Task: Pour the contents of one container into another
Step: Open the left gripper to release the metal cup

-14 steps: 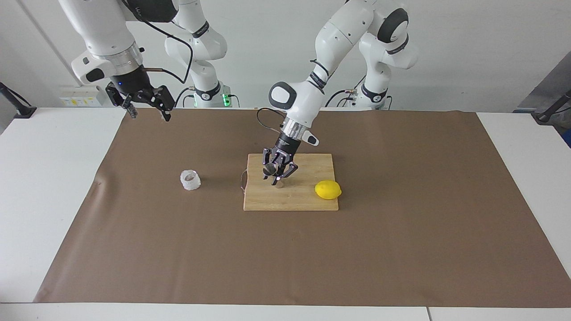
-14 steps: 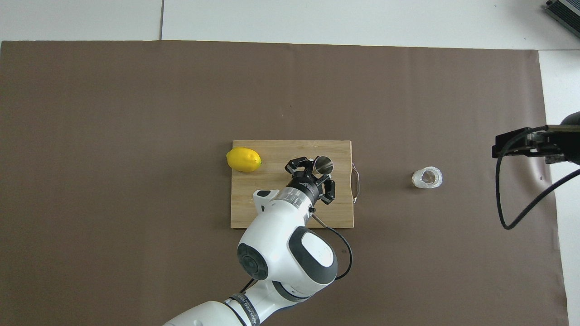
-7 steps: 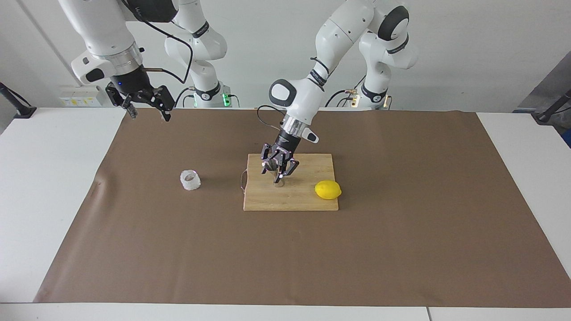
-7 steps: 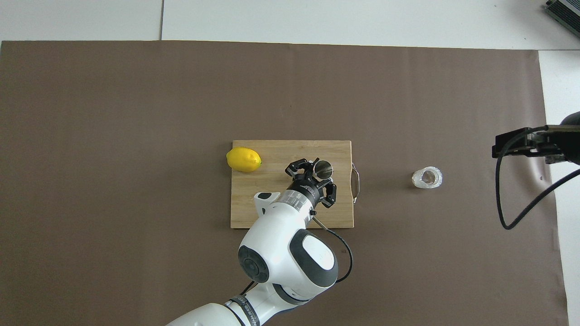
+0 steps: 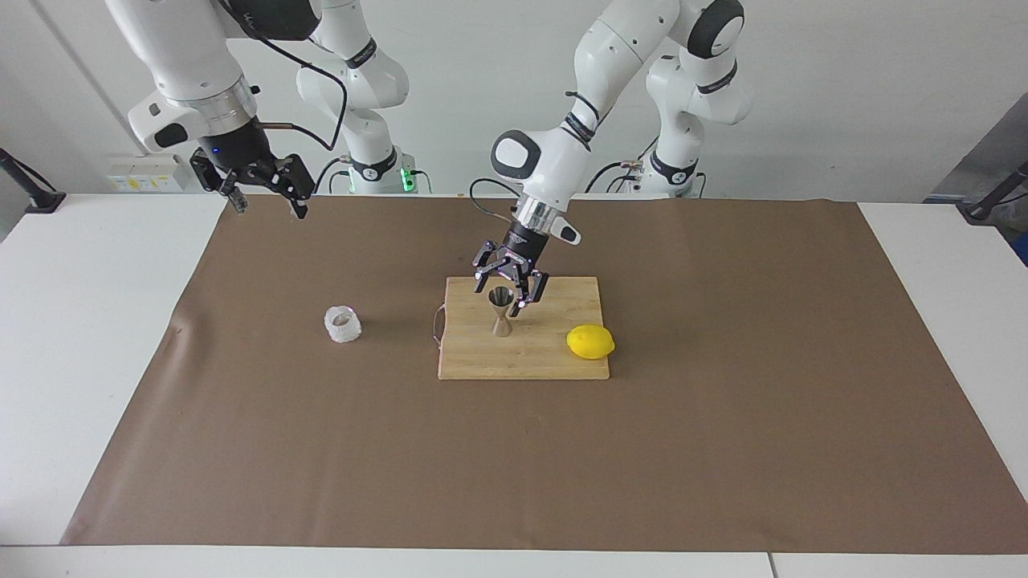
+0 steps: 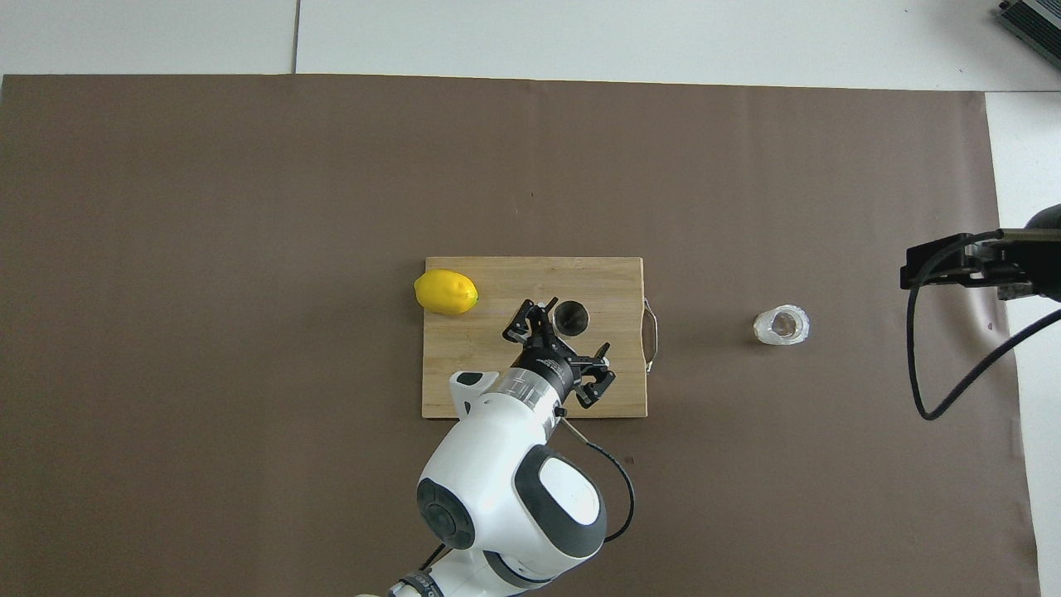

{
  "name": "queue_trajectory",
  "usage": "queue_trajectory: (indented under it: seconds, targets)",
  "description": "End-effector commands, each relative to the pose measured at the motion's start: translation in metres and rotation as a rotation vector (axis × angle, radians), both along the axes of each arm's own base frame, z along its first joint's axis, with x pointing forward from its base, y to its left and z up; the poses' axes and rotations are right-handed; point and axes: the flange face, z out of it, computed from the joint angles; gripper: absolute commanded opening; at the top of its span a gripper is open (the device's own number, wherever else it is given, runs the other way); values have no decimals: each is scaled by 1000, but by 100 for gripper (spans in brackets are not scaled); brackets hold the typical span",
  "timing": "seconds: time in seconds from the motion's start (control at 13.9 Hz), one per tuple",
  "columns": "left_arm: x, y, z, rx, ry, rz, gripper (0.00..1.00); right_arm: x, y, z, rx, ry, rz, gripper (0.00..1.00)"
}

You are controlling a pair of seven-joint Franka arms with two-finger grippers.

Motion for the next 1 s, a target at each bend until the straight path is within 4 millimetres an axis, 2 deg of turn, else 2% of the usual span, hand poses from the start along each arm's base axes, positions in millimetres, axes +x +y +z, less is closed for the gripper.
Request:
queue_trajectory:
  seconds: [0.0, 0.14, 0.43, 0.65, 0.93]
  targets:
    - [-18, 14, 18, -21, 14, -32, 100, -4, -10, -1, 31, 15, -4, 100]
    - [-15, 23, 30, -49, 20, -51, 100, -4, -24, -1, 31, 15, -31, 100]
    - [-4, 48, 47, -100, 39, -87, 100, -4, -23, -1, 31, 15, -28, 100]
    - [29, 72, 56, -164, 67, -92, 100, -7, -21, -3, 31, 26, -21, 100]
    - [65, 100, 65, -196, 82, -174, 100, -10, -7, -15, 30, 7, 37, 100]
